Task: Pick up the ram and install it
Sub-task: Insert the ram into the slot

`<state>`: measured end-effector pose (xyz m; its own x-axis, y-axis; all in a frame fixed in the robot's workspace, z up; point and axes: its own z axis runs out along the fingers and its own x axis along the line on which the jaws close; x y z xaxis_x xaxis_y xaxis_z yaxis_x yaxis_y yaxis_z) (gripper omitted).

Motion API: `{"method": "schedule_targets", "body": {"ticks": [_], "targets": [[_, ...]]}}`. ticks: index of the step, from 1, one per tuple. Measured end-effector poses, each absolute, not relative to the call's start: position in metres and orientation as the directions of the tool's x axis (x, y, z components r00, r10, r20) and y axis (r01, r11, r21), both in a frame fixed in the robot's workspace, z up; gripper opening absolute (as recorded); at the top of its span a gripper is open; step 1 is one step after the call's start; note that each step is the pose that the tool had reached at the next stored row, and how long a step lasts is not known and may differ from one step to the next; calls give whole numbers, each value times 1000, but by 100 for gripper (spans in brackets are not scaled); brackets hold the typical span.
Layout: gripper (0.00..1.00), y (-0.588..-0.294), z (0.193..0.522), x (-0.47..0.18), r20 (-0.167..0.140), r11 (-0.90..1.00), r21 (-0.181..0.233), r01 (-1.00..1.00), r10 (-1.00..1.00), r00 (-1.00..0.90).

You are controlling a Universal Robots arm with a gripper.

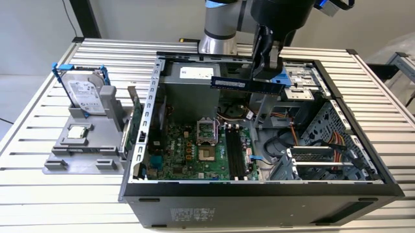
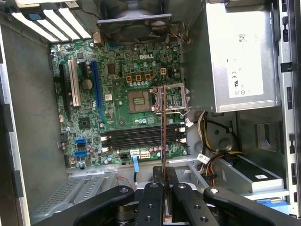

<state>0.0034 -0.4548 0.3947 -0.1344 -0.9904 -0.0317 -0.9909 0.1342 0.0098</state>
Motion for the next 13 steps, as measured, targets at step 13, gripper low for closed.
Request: {"method": "schedule_targets", "body": {"ticks": [13], "targets": [[0, -455, 395, 3, -32, 233, 10, -972, -972, -233]]}}
